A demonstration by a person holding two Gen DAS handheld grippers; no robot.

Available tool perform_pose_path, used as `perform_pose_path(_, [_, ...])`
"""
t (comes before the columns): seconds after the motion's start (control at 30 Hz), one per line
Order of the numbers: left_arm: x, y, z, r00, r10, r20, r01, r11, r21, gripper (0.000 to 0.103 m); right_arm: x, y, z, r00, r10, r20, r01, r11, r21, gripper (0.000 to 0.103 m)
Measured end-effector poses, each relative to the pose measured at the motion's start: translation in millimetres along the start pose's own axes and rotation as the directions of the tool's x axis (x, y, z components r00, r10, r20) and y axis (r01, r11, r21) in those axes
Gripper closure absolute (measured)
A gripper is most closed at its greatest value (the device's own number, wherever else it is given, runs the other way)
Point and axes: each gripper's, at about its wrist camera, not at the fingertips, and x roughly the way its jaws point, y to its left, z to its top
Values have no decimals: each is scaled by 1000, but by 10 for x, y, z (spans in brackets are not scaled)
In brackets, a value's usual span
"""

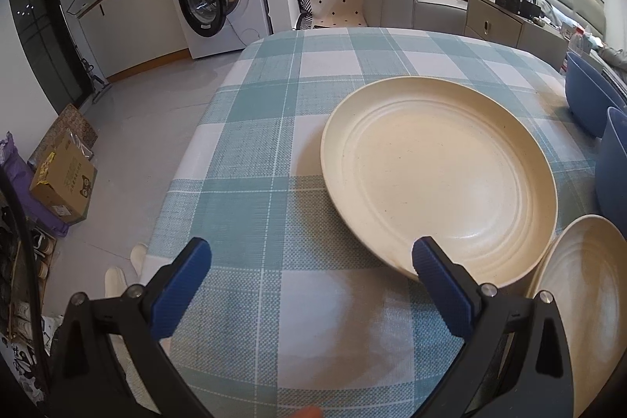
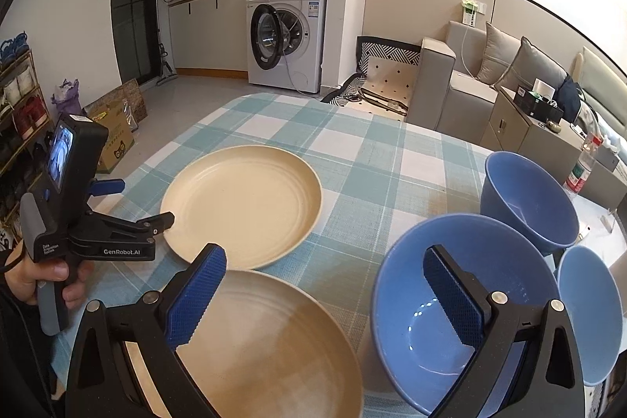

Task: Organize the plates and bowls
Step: 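Lower the open left gripper to the rim of that cream plate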

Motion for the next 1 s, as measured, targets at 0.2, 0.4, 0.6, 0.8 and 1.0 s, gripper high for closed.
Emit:
perform_pose_path(0.2, [9, 29, 2, 1000, -4, 0, 4, 1000, -12, 0, 95, 123, 133, 1000, 23, -15, -22, 1000, 4, 1])
perform_pose_path(0.4, [12, 30, -5, 1000, -4, 2, 4, 1000, -14, 0, 263, 182, 267, 998, 56, -36, -54, 997, 45, 1])
perform_pose_path(0.6, [20, 80, -3, 1000, -19, -7, 19, 1000, -20, 0, 427, 286, 331, 996, 68, -61, -66, 998, 25, 1])
perform_pose_path(0.8, [45, 176, 2, 1000, -18, -19, 18, 999, -38, 0, 595, 341, 358, 994, 65, -87, -63, 998, 20, 1])
perform_pose_path(1.0, [66, 276, -11, 999, -26, -29, 24, 998, -66, 0, 734, 424, 359, 992, 61, -108, -62, 998, -6, 1])
